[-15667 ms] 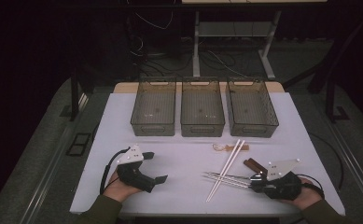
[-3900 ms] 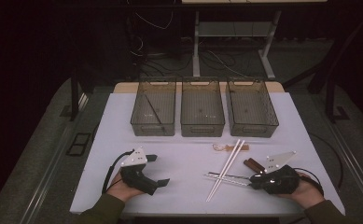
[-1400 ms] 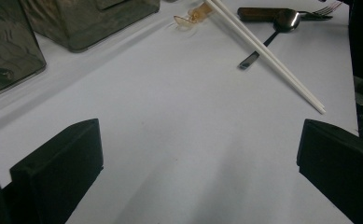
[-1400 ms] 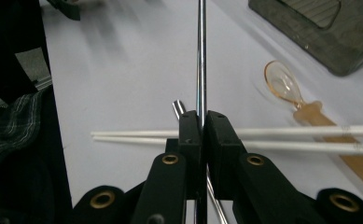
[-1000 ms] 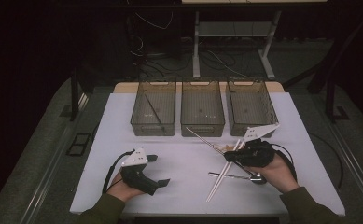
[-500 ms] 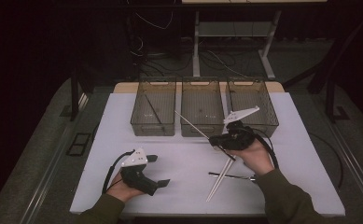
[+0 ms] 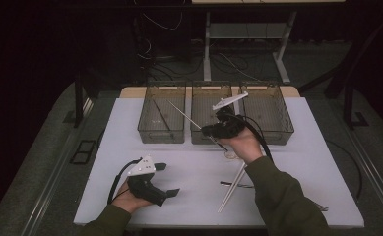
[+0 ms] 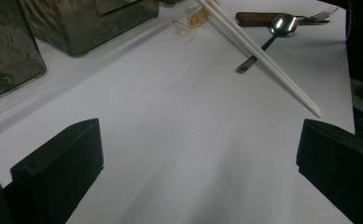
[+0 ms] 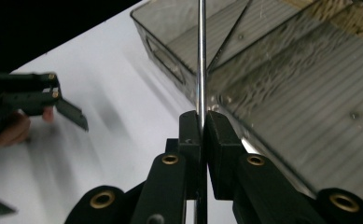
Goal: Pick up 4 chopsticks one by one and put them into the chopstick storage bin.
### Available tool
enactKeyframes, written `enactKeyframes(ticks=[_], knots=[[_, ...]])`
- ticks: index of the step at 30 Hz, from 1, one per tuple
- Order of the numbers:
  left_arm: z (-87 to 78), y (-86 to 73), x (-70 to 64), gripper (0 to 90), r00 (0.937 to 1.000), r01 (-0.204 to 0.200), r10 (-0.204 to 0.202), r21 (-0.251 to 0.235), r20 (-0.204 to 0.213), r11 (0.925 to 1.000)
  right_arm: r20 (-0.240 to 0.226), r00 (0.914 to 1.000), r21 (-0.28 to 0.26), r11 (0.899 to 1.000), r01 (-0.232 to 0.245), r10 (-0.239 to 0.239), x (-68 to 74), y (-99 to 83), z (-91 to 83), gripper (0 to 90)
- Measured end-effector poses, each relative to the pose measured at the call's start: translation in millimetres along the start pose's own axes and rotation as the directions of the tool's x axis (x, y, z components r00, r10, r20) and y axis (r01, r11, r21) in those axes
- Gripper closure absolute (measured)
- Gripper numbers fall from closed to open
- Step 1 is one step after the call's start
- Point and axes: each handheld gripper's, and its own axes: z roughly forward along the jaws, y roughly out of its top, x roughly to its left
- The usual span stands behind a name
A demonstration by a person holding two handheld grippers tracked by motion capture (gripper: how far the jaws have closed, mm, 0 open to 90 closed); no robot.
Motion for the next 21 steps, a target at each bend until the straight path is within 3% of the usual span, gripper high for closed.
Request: enactKeyframes(ticks=[21], knots=[[-0.3, 0.7, 0.0, 0.0, 0.9999, -0.011, 0.011, 0.004, 0.003, 0.9999, 0.058, 0.9975, 0.000, 0.999, -0.041, 0.041, -2.6, 65.6, 58.0, 85.1]])
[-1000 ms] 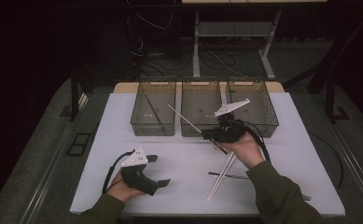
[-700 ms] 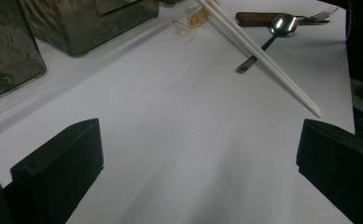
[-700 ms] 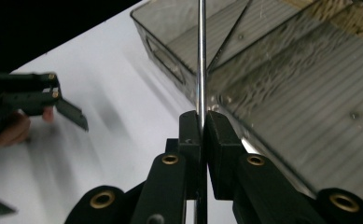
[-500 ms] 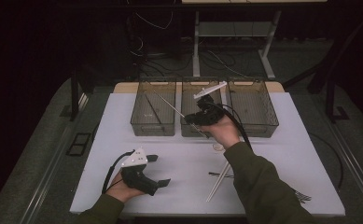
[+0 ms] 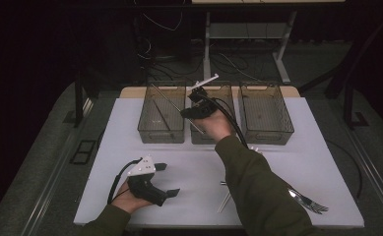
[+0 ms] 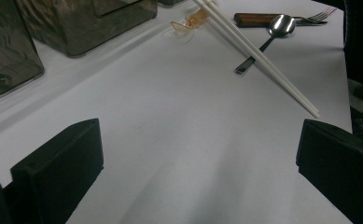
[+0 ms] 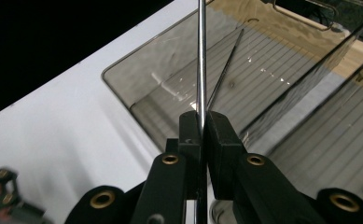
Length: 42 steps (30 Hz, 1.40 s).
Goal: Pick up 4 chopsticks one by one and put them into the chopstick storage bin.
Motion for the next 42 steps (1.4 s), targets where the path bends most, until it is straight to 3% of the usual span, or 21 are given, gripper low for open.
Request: enactKeyframes(ticks=[10, 20, 37, 42], knots=[[0.4, 0.2, -0.7, 0.0, 0.9999, 0.009, -0.009, -0.010, 0.006, 0.9999, 0.073, 0.9958, 0.025, 0.998, -0.058, 0.056, -7.6, 24.9, 28.9, 85.1], [0.4, 0.7, -0.9, 0.0, 0.9999, 0.008, -0.008, -0.015, 0.014, 0.9999, 0.116, 0.9870, 0.064, 0.991, -0.119, 0.111, -15.7, 36.2, 56.2, 85.1], [0.4, 1.7, -1.7, 0.0, 0.9997, 0.011, -0.010, -0.022, 0.021, 0.9997, 0.153, 0.9805, 0.134, 0.980, -0.144, 0.124, -10.9, 42.0, 93.2, 85.0], [0.6, 2.3, -1.5, 0.1, 0.9998, 0.007, -0.007, -0.029, 0.021, 0.9996, 0.152, 0.9804, 0.114, 0.983, -0.143, 0.125, -8.5, 42.8, 96.0, 84.0]])
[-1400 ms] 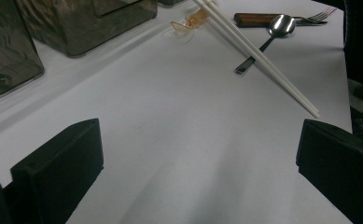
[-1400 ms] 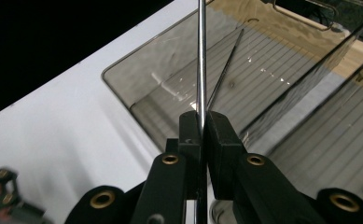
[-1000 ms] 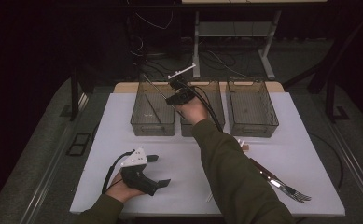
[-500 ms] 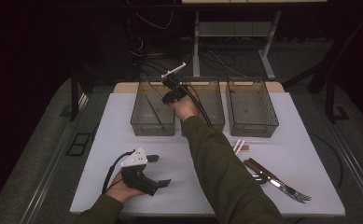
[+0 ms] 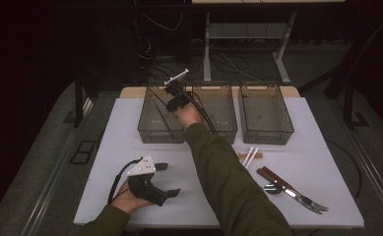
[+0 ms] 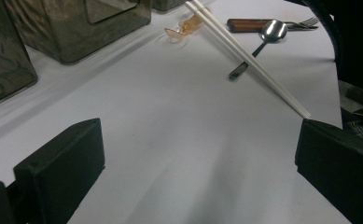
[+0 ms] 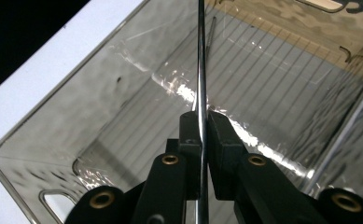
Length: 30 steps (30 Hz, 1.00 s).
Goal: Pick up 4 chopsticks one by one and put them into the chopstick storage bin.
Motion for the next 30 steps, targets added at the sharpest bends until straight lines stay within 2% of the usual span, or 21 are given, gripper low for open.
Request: enactKeyframes(ticks=[5, 12, 14, 19, 24, 30], knots=[[-0.5, -0.1, 0.0, 0.1, 1.0000, -0.003, 0.003, 0.008, 0.000, 1.0000, 0.001, 0.9998, -0.022, 1.000, 0.022, -0.022, 1.7, 0.4, -3.0, 66.9], [-0.6, -0.2, 0.4, 0.1, 1.0000, -0.004, 0.004, 0.003, -0.001, 1.0000, -0.021, 0.9986, -0.046, 0.998, 0.047, -0.048, 1.3, 1.5, -14.4, 52.5], [-0.8, -0.1, 0.5, 0.1, 1.0000, -0.003, 0.003, 0.005, -0.003, 1.0000, -0.021, 0.9981, -0.060, 0.997, 0.057, -0.059, 2.0, 0.5, -19.0, 49.8], [-1.3, 0.3, 1.5, 0.1, 0.9998, -0.020, 0.020, 0.005, -0.007, 0.9998, -0.023, 0.9924, -0.102, 0.988, 0.118, -0.121, 3.1, -4.9, -34.9, 43.1], [-0.9, 0.4, 0.9, 0.1, 0.9997, -0.024, 0.024, 0.010, -0.009, 0.9997, -0.034, 0.9890, -0.140, 0.981, 0.138, -0.144, 2.1, -14.9, -56.5, 37.3], [-0.3, 0.1, 0.4, 0.1, 0.9998, -0.017, 0.017, 0.013, -0.014, 0.9998, -0.049, 0.9861, -0.177, 0.973, 0.148, -0.159, -5.9, -30.5, -83.2, 33.5]])
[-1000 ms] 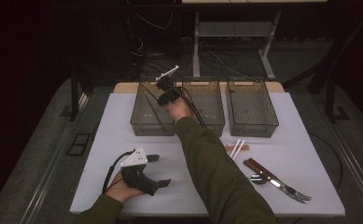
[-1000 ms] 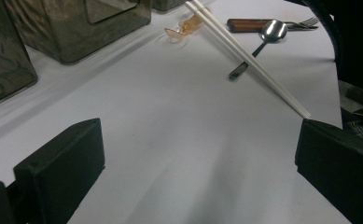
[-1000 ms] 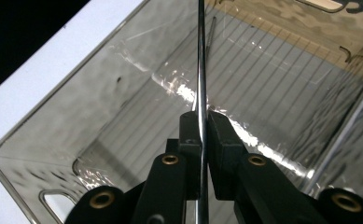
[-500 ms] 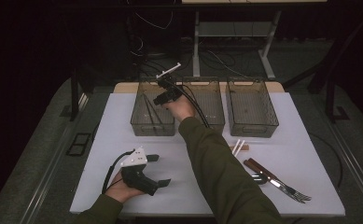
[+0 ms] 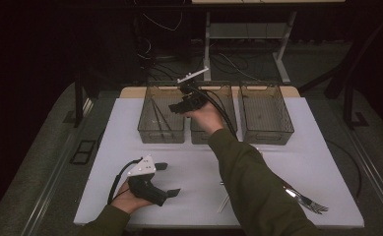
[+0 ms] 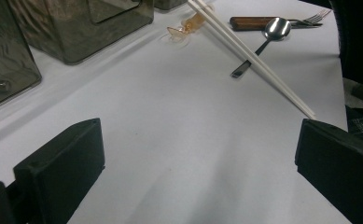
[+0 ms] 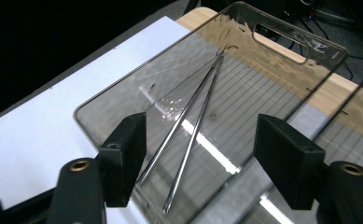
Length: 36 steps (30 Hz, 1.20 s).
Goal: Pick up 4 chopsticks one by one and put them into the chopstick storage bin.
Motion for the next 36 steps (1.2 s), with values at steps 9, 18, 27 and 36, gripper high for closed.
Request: enactKeyframes(ticks=[9, 18, 27, 36], knots=[[-0.3, -0.9, -0.8, 0.1, 0.9999, 0.015, -0.014, 0.006, -0.007, 0.9999, -0.055, 0.9983, -0.053, 0.998, 0.019, -0.022, -9.4, -33.3, -34.5, 27.1], [0.0, -1.1, -0.9, 0.0, 0.9998, 0.018, -0.018, 0.015, -0.010, 0.9997, -0.059, 0.9979, -0.074, 0.997, 0.023, -0.028, -19.0, -69.4, -62.1, 21.7], [-1.8, -2.2, 2.1, 0.0, 0.9997, 0.015, -0.014, 0.024, -0.022, 0.9996, -0.078, 0.9968, -0.104, 0.995, 0.009, -0.017, -30.0, -107.2, -92.1, 21.5], [-0.6, -2.6, 2.9, 0.0, 0.9996, 0.012, -0.011, 0.027, -0.026, 0.9996, -0.090, 0.9958, -0.108, 0.994, 0.009, -0.018, -33.0, -147.2, -113.8, 23.2]])
